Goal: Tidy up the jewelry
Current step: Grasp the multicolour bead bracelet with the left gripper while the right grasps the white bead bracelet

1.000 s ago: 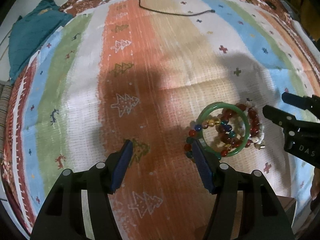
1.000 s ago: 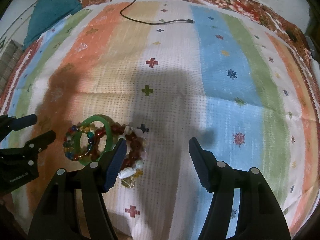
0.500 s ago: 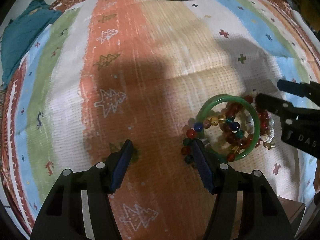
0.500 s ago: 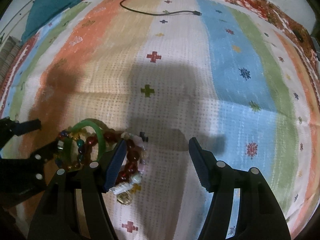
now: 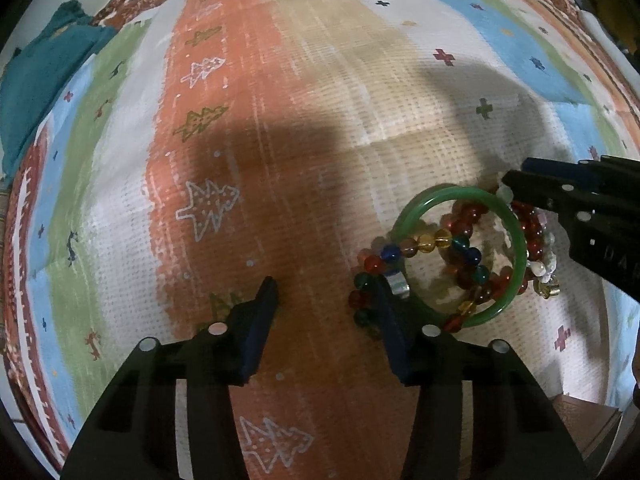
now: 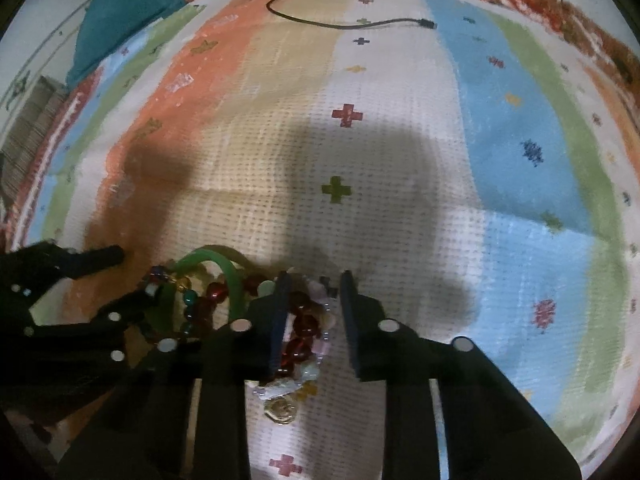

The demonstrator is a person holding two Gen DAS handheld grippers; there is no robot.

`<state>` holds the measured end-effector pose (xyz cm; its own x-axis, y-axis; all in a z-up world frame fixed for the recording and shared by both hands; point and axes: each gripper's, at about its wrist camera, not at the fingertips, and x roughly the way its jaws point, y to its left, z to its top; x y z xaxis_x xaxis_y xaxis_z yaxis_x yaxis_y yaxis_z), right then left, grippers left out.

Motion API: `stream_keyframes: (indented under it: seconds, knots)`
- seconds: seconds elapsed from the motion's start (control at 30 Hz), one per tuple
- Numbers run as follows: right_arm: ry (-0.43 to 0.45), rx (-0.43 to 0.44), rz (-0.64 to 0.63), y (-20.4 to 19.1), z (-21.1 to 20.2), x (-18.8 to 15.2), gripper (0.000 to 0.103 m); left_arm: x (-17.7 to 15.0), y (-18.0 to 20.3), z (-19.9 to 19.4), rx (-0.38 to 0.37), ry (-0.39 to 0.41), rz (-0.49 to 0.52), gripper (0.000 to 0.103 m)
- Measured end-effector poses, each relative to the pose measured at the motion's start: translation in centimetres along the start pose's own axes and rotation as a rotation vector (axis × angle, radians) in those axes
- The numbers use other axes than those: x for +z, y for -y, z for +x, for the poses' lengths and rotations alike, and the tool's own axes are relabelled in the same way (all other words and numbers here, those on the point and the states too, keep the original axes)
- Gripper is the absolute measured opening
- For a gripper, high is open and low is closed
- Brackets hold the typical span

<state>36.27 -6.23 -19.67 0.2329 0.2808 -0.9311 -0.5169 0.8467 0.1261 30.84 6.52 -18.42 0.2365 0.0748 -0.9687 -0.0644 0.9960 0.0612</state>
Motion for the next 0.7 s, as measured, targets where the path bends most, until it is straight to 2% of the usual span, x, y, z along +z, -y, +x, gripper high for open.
stream_keyframes:
  seconds: [0.33, 0.7]
  knots:
    - [-0.009, -0.008, -0.002, -0.26, -0.37, -0.08, 0.022, -0.04, 0.40, -0.26, -0.013, 0.002, -0.001, 0.045]
    - [-0.017, -0.089, -0.053, -0.64, -0.19, -0.38, 0.022, 0.14, -0.11, 0.03, -0.009, 0.003, 0.001, 0.045]
